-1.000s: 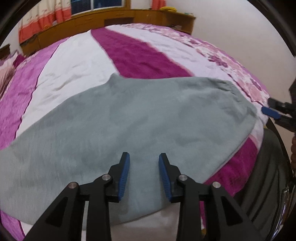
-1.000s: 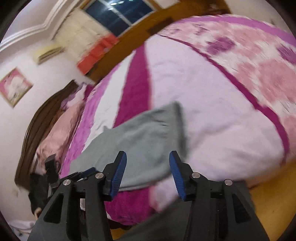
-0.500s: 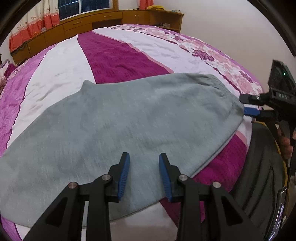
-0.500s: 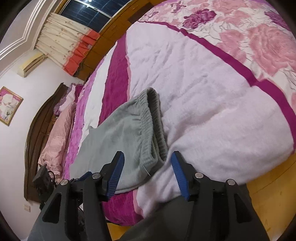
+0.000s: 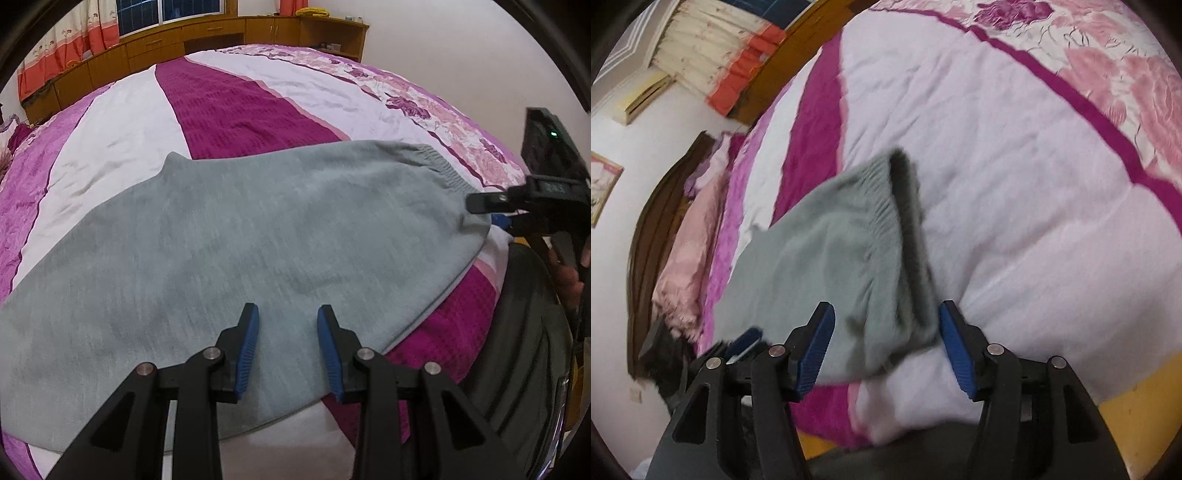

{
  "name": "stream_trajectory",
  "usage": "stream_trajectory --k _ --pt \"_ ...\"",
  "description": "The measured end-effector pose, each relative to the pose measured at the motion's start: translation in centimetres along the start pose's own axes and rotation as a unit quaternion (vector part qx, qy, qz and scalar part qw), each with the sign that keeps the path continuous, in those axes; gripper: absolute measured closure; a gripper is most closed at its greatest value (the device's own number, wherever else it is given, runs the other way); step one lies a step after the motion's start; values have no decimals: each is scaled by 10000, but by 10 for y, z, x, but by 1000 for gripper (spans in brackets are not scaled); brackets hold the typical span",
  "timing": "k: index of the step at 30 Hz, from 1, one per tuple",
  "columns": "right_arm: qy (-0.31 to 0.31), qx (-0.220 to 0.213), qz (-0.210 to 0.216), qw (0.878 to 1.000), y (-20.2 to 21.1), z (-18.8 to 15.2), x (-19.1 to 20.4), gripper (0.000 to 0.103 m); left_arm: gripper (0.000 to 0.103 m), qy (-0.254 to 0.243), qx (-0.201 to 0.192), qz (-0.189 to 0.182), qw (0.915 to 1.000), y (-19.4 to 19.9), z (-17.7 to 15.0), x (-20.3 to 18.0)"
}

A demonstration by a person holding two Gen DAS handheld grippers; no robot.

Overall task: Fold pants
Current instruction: 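Move the right gripper to the elastic cuff and close on it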

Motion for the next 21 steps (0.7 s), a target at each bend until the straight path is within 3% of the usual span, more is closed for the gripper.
stream_trajectory --k 4,12,17,21 --pt "-14 -107 343 9994 -3 1 3 46 68 52 1 1 10000 -1 0 1" --pt "-181 -142 568 9981 -16 12 0 46 68 3 3 43 10000 0 0 2" --pt "-492 -245 1310 9899 -2 0 -12 47 68 18 3 41 10000 1 0 5" --pt "-549 -184 1518 9867 3 0 -7 47 68 25 -60 72 10000 5 2 8"
Point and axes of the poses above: each gripper's, at about its wrist camera, not at the fingertips, and y roughly against the way its jaws point, x to its left, z to its top, the point moved 1 cm from there along -y, roughly the way its jaws point, and after that the axes turned 14 degrees about y, right-handed, at the moved point
